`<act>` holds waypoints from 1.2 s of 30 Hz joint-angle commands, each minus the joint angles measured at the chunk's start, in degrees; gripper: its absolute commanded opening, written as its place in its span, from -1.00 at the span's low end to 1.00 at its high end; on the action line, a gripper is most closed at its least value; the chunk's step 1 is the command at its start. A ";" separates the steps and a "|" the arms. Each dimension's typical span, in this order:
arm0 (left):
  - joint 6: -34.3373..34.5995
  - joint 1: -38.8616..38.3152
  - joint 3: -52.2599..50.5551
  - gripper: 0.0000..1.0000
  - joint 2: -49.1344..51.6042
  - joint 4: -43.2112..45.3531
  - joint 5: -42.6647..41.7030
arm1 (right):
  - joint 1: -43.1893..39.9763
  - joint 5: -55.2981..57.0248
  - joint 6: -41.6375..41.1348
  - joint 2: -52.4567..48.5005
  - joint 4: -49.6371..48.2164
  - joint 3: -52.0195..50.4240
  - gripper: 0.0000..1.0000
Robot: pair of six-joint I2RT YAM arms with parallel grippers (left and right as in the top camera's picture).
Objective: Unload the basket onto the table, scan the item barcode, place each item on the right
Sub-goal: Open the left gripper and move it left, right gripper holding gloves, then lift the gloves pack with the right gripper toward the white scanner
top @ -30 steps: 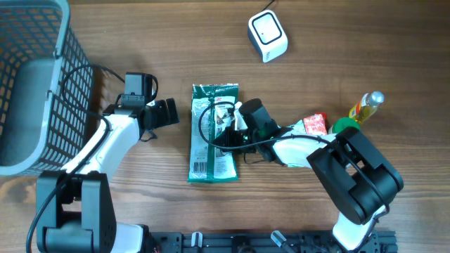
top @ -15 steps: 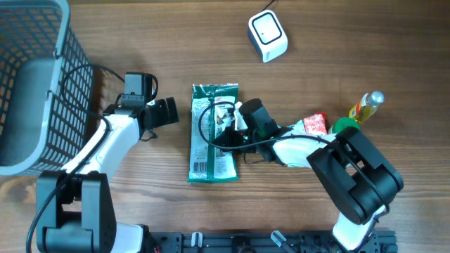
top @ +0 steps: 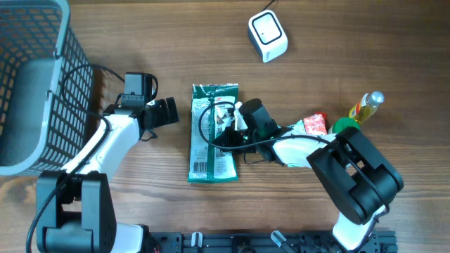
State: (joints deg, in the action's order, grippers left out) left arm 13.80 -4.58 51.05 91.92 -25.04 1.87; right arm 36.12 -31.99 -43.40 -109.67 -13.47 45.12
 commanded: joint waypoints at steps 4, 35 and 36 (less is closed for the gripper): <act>0.31 0.20 -0.15 1.00 -1.01 0.22 0.15 | -0.68 -1.92 1.38 -1.18 0.22 -1.05 -0.91; 0.31 0.20 -0.15 1.00 -1.01 0.20 0.15 | -5.40 38.84 60.54 32.54 59.47 35.56 -0.91; 0.31 0.20 -0.15 1.00 -1.01 0.20 0.15 | -5.40 40.44 61.92 31.74 58.36 35.54 -0.91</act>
State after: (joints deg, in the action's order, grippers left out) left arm 13.85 -4.58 51.05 91.92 -25.02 1.85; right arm 30.70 -1.52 5.58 -74.32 47.13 80.16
